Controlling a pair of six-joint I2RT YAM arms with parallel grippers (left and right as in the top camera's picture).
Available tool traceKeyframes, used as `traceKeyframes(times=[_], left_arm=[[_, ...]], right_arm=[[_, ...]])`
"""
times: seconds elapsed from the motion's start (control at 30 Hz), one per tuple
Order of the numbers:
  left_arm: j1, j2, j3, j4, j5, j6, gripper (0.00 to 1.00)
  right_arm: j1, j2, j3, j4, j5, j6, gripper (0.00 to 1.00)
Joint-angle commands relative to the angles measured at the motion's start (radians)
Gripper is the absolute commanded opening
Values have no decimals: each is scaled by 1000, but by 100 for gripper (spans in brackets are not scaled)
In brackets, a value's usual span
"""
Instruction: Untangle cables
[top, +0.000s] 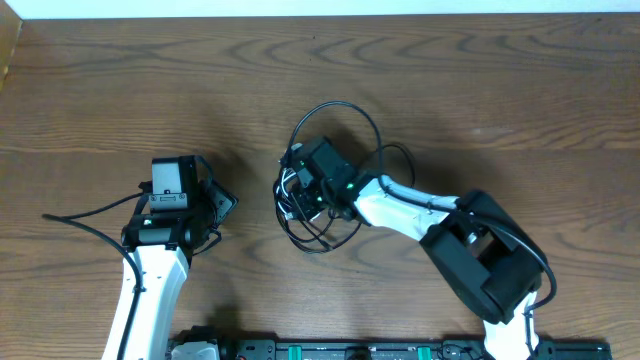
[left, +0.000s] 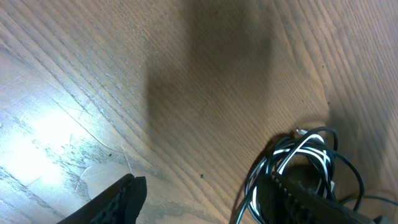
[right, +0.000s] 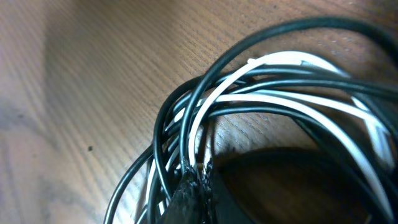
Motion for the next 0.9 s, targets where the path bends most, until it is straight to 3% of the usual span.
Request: traceKeyframes(times=[0.0,0.13,0.23,0.27,0.33,0.4,0.63,0.87], left_arm=[[4,6,9,-2,-6,5,64],[4,6,9,-2,-6,5,64],[4,6,9,-2,-5,5,64],[4,6,9,-2,-6,5,64],[4,6,9,-2,-6,5,64],[4,6,9,-2,-6,5,64],[4,6,9,-6,-6,5,64],[4,6,9,-5,-6,5,64]], right_arm=[[-81,-168,-8,-23,-170,2,1],[-143,-309,-8,-115,-218,-1,1],[-148,-373,-8,-218,-143,-21,1],[-140,-369,-9,-221,-140,-24,5],[-98,-327,-10,-220,-132,-49,26],[-56,-272,-10,-204,-73,-47,35],[47,-63,-10,-48,129,-47,29],[62,25,-10,7,172,-47,24]])
